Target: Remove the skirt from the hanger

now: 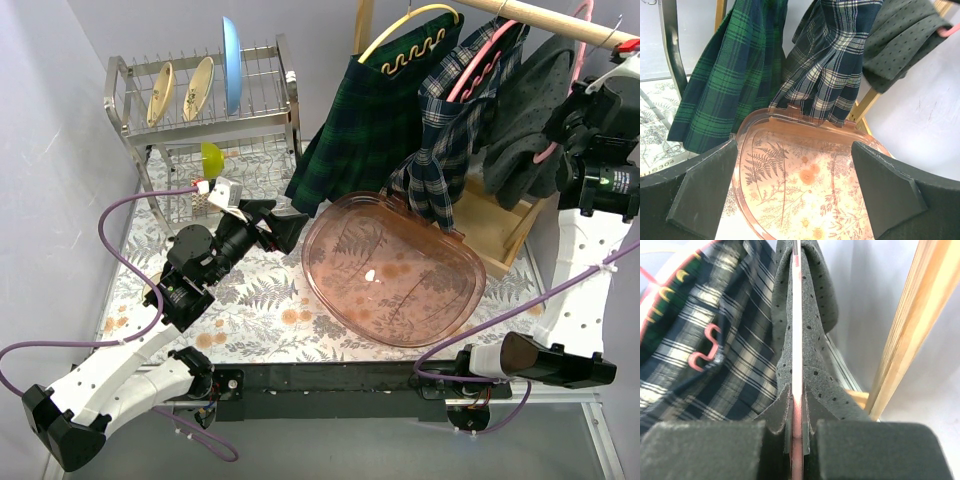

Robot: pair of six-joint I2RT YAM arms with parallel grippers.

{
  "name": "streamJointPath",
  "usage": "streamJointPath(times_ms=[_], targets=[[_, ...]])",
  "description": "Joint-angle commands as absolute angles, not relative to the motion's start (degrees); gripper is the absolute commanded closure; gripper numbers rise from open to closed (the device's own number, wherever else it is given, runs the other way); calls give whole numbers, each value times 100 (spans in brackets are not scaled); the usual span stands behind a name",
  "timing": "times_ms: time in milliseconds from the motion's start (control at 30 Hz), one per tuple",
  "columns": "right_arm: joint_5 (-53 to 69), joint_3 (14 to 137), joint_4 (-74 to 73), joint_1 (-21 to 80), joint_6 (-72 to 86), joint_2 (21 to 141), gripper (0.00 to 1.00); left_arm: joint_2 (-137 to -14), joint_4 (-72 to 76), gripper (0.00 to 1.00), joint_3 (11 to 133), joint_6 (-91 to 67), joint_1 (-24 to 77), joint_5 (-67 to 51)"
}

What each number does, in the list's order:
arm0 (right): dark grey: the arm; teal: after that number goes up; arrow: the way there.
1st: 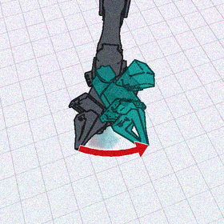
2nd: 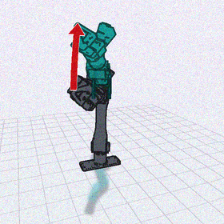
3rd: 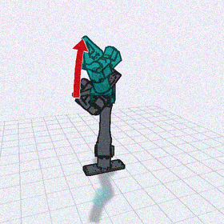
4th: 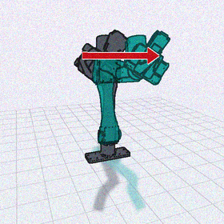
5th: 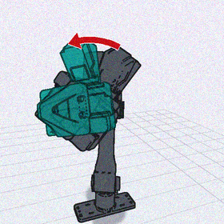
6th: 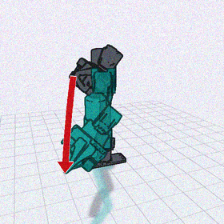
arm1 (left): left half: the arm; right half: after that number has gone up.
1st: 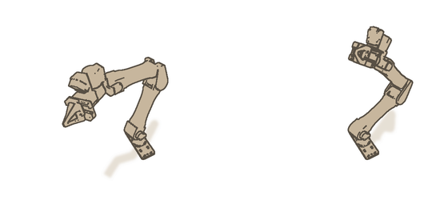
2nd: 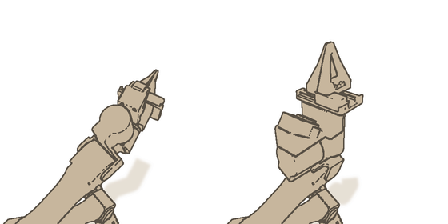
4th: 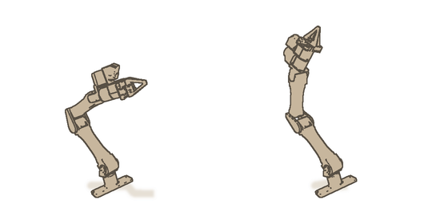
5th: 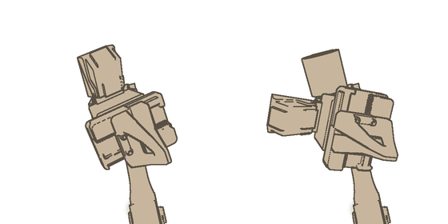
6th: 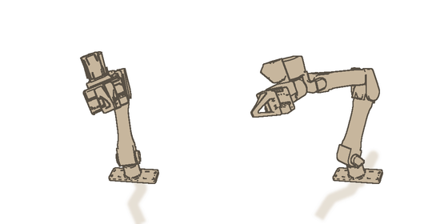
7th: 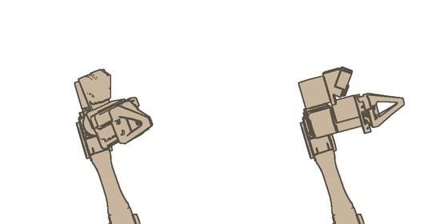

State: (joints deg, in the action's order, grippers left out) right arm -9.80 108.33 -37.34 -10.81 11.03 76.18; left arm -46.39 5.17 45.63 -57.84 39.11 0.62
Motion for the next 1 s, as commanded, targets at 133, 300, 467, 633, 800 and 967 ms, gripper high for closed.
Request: streamJointPath(times_ms=[133, 300, 467, 633, 800, 967], targets=[[-773, 11698, -3093, -1099, 1248, 7444, 99, -4526, 545, 2, 4579, -5669, 3911, 123], [-896, 11918, -3532, -1090, 1292, 7374, 99, -4500, 562, 2, 4579, -5695, 3911, 79], [-844, 11611, -3674, -1099, 1327, 6988, 99, -4465, 598, 2, 4553, -5669, 3911, 88], [-660, 11505, -4165, -1090, 1327, 6838, 99, -4430, 606, 2, 4535, -5643, 3911, 149], [-519, 11180, -4534, -1090, 1222, 6504, 99, -4360, 607, 2, 4535, -5564, 3911, 185], [-256, 11162, -4903, -1090, 1283, 6135, 99, -4316, 554, 2, 4596, -5555, 3911, 176]])
